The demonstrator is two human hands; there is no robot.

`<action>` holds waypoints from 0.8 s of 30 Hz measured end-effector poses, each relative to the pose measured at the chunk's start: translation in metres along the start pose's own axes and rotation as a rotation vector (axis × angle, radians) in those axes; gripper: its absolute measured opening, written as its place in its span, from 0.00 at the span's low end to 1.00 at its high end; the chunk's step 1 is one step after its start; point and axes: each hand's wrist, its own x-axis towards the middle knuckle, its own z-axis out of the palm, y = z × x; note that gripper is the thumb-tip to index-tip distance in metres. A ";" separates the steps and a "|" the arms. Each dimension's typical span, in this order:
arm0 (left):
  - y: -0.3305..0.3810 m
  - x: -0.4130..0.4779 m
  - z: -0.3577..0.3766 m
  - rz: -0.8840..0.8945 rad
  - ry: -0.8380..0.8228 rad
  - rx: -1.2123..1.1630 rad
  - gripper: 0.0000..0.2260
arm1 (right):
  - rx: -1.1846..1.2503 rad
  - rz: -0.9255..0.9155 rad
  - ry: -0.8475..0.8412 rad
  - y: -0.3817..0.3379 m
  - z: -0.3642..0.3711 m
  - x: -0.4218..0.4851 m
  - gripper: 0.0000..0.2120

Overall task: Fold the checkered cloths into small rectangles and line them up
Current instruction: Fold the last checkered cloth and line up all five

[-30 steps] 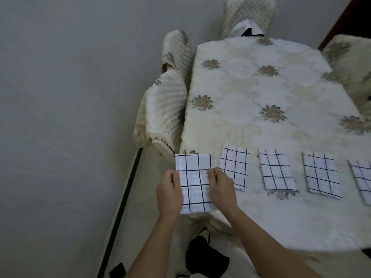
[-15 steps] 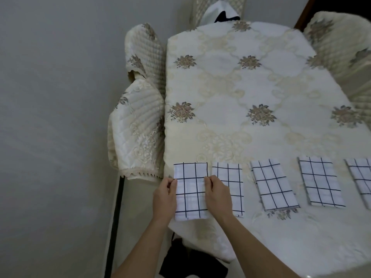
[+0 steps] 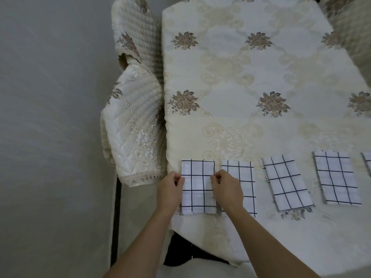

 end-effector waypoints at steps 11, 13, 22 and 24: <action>0.000 0.006 0.004 0.037 -0.002 0.144 0.05 | -0.024 0.004 0.095 0.002 0.000 0.004 0.11; -0.001 0.005 0.004 0.044 -0.002 0.162 0.05 | -0.032 0.003 0.105 0.002 0.002 0.004 0.11; -0.004 0.001 -0.005 0.156 0.052 0.239 0.05 | -0.030 -0.014 0.176 0.003 -0.007 -0.003 0.10; -0.007 -0.006 -0.005 0.323 0.079 0.329 0.06 | -0.036 -0.054 0.207 0.004 -0.011 -0.009 0.06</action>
